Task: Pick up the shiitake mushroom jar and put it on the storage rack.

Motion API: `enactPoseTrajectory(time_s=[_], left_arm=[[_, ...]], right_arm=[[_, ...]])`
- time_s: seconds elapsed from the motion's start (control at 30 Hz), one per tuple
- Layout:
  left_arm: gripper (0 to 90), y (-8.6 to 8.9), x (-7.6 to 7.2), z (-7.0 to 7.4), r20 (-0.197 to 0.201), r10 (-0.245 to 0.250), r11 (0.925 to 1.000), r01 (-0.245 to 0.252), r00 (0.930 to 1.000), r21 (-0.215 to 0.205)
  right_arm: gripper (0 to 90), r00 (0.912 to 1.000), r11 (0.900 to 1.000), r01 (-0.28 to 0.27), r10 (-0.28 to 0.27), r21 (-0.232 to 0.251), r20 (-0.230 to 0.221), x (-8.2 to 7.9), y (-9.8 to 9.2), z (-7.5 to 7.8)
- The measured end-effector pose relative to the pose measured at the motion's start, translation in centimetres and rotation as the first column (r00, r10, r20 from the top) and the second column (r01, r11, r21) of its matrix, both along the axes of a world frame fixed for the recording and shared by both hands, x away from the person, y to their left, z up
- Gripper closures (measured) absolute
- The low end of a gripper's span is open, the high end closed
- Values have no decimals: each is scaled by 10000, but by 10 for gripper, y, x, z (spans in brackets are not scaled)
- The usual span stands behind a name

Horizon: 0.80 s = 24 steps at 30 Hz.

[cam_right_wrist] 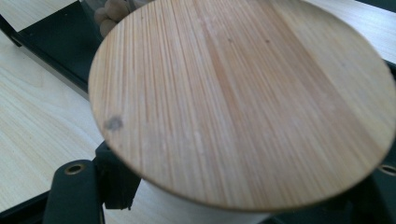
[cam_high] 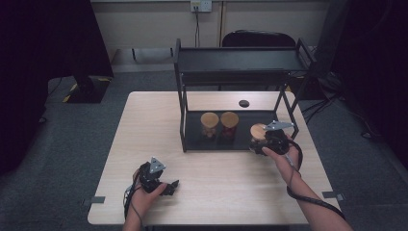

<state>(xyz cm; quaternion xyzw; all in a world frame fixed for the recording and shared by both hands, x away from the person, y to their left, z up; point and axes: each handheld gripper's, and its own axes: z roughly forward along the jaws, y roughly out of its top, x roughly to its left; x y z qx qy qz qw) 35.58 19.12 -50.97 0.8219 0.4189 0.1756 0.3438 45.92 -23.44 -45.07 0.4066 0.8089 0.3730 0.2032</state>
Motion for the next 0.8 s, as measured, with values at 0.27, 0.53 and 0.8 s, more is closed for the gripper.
enactPoseTrajectory(time_s=[0.27,0.53,0.8], left_arm=[[3,0,0,0,1,-2,10000,2,10000,-1],[3,0,0,0,2,0,10000,0,10000,-9],[3,0,0,0,2,-2,10000,2,10000,-7]], right_arm=[[257,10000,10000,-50,50,-43,32,6,5,-4],[256,10000,9999,-65,65,-92,18,14,10,-6],[256,10000,10000,-60,60,-74,43,22,14,-6]])
